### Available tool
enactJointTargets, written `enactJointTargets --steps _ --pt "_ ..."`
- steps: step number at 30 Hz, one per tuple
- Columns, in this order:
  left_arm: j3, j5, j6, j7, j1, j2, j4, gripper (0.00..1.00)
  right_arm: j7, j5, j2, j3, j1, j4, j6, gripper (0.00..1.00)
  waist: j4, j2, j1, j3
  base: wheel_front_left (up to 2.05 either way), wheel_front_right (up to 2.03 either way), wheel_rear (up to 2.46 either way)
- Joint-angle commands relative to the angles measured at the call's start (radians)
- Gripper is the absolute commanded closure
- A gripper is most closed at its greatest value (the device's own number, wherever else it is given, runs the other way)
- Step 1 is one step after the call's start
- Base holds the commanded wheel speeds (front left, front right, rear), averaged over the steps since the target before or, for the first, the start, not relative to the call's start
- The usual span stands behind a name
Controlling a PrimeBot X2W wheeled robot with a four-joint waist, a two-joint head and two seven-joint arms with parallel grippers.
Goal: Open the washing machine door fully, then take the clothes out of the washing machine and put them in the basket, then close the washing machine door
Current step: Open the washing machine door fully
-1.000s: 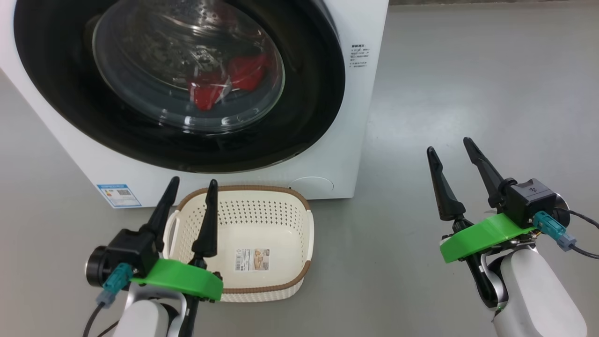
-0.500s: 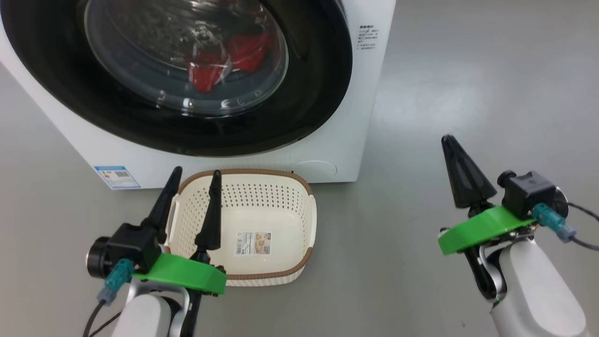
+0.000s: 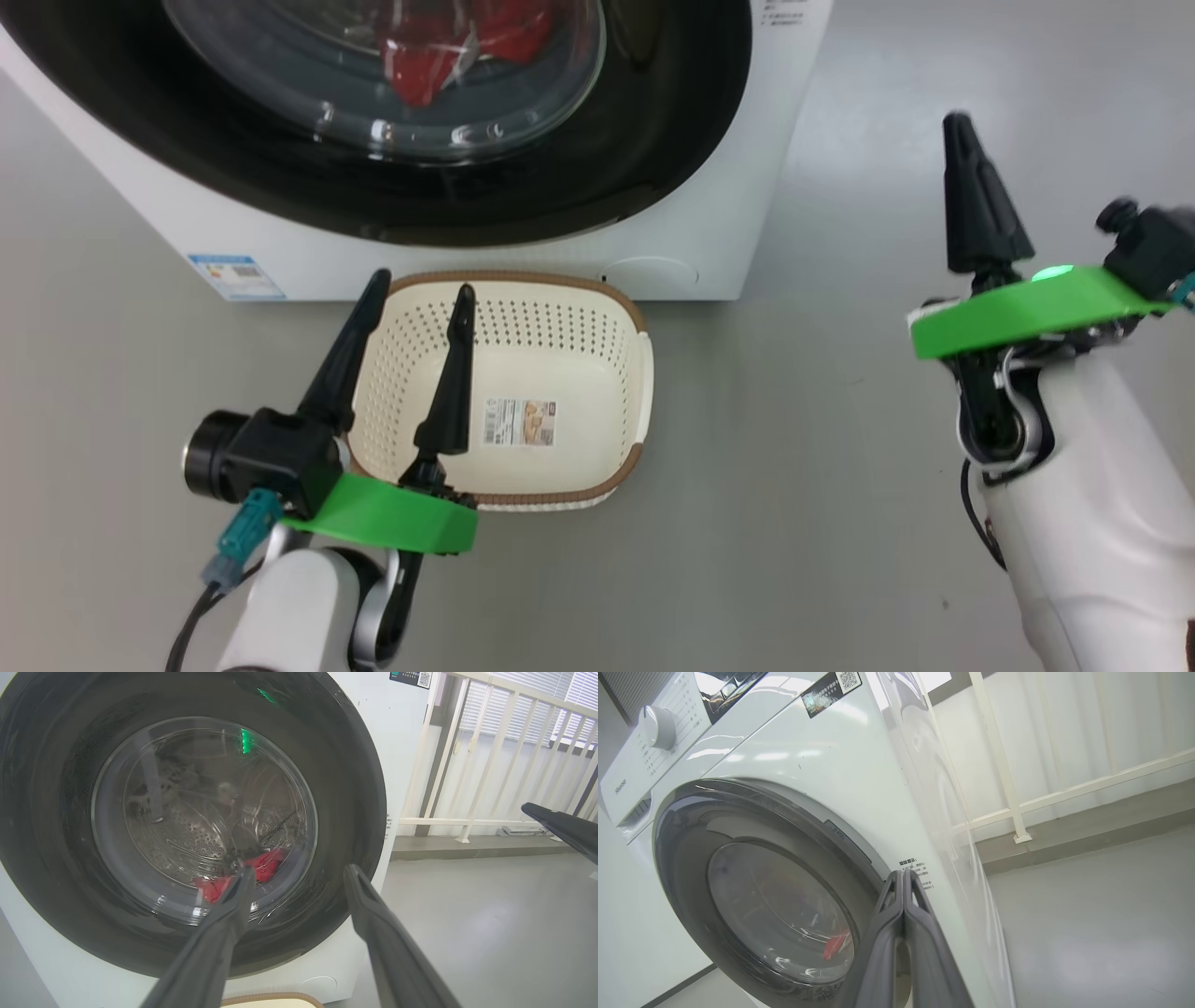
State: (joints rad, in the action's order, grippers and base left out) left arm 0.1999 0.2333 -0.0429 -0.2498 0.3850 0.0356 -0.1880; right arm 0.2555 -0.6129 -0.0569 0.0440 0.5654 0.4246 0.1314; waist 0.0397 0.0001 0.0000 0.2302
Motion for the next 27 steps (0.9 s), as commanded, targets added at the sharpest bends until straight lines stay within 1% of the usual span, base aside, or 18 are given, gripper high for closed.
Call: enactJointTargets --steps 1,4,7,8,13,18,22,25,27 --pt "-0.022 -0.024 0.01 -0.012 0.039 0.015 0.039 0.0 0.006 -0.039 0.007 0.015 0.053 -0.01 -0.001 1.0 0.023 -0.0001 0.0 0.039 0.0 0.0 0.0" --pt "-0.014 -0.018 0.015 -0.012 0.046 0.015 0.058 0.0 0.004 -0.116 0.007 0.012 0.105 0.02 -0.001 1.0 0.033 -0.0001 0.0 0.067 0.0 0.0 0.0" --pt "-0.008 -0.017 0.017 -0.012 0.055 0.015 0.074 0.0 -0.03 -0.206 0.004 0.006 0.16 0.039 -0.001 1.0 0.043 -0.0001 0.0 0.098 0.0 0.0 0.0" --pt "-0.008 -0.017 0.017 -0.012 0.055 0.015 0.074 0.0 -0.03 -0.206 0.004 0.006 0.16 0.039 -0.001 1.0 0.043 -0.0001 0.0 0.098 0.0 0.0 0.0" --pt "0.007 -0.04 0.021 -0.012 0.071 0.015 0.088 0.0 -0.143 -0.417 -0.001 -0.009 0.243 0.038 -0.001 1.0 0.056 -0.0001 0.0 0.151 0.0 0.0 0.0" --pt "0.009 -0.046 0.024 -0.012 0.084 0.015 0.106 0.0 -0.258 -0.577 -0.008 -0.02 0.317 0.039 -0.001 1.0 0.063 -0.0001 0.0 0.199 0.0 0.0 0.0" --pt "0.009 -0.044 0.023 -0.012 0.094 0.015 0.12 0.0 -0.364 -0.68 -0.01 -0.023 0.371 0.053 -0.001 1.0 0.069 -0.0001 0.0 0.231 0.0 0.0 0.0" --pt "0.015 -0.041 0.025 -0.012 0.106 0.015 0.134 0.0 -0.433 -0.74 -0.016 -0.029 0.43 0.071 -0.001 1.0 0.076 -0.0001 0.0 0.261 0.0 0.0 0.0" --pt "0.019 -0.041 0.026 -0.012 0.111 0.015 0.139 0.0 -0.462 -0.758 -0.017 -0.028 0.459 0.082 -0.001 1.0 0.079 -0.0001 0.0 0.275 0.0 0.0 0.0"
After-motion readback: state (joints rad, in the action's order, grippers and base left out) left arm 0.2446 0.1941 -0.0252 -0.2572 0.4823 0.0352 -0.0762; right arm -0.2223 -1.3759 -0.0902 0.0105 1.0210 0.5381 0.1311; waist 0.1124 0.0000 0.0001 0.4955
